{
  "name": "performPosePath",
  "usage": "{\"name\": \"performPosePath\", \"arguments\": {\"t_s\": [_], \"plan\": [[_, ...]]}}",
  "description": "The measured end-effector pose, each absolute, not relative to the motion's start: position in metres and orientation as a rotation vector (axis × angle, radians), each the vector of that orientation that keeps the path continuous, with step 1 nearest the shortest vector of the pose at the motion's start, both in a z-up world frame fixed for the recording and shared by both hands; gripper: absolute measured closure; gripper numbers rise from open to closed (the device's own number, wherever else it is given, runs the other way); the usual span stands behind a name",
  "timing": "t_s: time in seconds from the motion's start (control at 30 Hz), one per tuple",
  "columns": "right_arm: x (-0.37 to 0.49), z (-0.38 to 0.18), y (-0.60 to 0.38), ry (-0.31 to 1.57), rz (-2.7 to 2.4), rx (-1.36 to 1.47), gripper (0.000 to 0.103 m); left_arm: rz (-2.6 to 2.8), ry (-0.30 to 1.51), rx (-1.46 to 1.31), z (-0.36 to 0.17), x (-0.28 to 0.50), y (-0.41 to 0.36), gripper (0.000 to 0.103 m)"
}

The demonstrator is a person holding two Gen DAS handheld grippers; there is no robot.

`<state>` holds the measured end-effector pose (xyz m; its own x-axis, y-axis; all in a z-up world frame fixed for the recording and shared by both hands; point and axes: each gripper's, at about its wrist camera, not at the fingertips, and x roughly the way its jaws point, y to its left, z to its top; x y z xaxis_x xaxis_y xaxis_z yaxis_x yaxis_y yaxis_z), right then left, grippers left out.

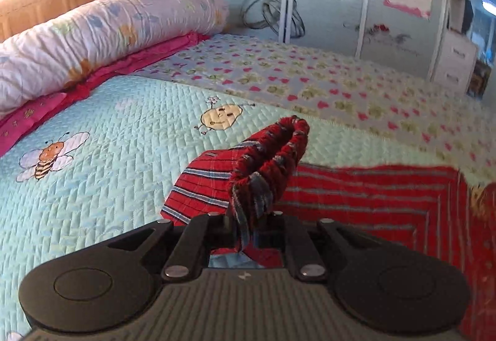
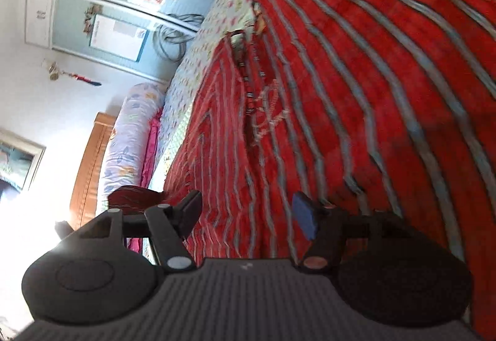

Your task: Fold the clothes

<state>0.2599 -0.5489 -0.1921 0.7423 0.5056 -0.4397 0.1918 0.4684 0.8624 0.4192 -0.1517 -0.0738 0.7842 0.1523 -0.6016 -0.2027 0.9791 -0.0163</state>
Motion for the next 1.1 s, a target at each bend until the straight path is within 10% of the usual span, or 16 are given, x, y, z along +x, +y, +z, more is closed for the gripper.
{"name": "performPosePath", "arguments": {"t_s": [0.83, 1.1], "plan": [[0.188, -0.201, -0.576, 0.663, 0.169, 1.250, 0.036, -0.412, 0.477, -0.125, 0.036, 0.401, -0.314, 0.096], [0.171, -0.207, -0.601, 0.634, 0.120, 1.272, 0.035, -0.832, 0.738, 0.291, -0.096, 0.313, -0.426, 0.096]]}}
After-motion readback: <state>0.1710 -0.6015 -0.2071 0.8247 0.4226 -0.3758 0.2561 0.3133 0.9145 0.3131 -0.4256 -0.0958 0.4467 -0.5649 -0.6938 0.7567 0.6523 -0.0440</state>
